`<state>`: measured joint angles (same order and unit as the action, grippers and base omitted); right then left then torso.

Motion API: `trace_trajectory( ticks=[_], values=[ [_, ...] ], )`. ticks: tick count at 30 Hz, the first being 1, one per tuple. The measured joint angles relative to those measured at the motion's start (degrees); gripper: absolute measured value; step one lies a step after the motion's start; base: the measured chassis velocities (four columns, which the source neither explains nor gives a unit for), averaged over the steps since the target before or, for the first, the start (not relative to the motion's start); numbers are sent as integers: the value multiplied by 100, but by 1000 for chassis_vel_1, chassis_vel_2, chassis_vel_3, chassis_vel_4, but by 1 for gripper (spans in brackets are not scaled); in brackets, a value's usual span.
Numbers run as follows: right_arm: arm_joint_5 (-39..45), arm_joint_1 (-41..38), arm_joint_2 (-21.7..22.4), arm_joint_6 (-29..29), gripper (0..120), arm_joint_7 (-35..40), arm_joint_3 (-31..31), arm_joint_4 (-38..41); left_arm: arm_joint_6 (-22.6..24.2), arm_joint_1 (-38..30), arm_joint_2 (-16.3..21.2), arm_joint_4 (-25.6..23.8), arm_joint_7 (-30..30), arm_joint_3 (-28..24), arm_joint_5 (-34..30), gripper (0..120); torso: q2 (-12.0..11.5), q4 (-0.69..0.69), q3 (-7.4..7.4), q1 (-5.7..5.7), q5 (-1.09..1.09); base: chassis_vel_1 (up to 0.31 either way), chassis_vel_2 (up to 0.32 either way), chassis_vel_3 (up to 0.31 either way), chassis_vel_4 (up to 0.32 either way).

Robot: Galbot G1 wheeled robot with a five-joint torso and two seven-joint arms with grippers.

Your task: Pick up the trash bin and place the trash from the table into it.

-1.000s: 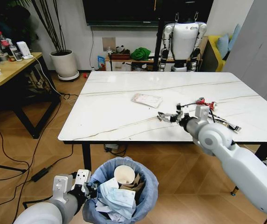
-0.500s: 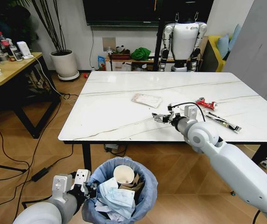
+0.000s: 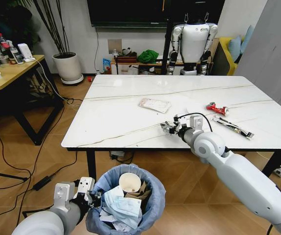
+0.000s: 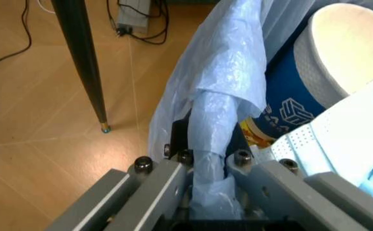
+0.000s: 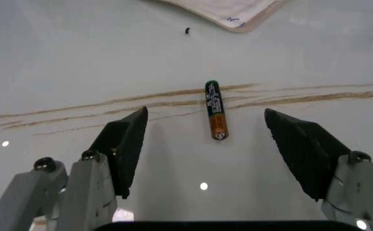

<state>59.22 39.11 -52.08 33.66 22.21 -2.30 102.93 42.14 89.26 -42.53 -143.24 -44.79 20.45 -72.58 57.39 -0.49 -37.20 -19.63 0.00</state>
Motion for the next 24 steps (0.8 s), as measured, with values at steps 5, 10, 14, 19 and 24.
trace_trajectory(
  ticks=[5, 10, 14, 19, 24],
  values=[
    [-1, 7, 5, -2, 60, 5, -19, -6, 0, -3, 2, 0, 3, 9, -10, 0, 0, 0, 0, 0, 0, 0, 0, 0, 0],
    [-7, 48, 18, -12, 40, 16, -14, 0, 0, -11, -5, 0, 8, 7, -12, 0, 0, 0, 1, 0, -1, 0, 0, 0, 0],
    [-25, 88, 36, -16, 27, 22, 4, 20, 0, -13, -9, 0, 9, 5, -11, 0, 0, 0, 1, 1, -1, 0, 0, 0, 0],
    [-41, 97, 49, -16, 9, 46, 9, 36, 0, -31, -8, 0, 14, 4, -14, 0, 0, 0, 0, 0, -1, 0, 0, 0, 0],
    [56, 100, 57, -17, 0, 99, 21, 79, 0, -19, -15, 0, 13, 10, -18, 0, 0, 0, 0, 0, 0, 0, 0, 0, 0]
  ],
)
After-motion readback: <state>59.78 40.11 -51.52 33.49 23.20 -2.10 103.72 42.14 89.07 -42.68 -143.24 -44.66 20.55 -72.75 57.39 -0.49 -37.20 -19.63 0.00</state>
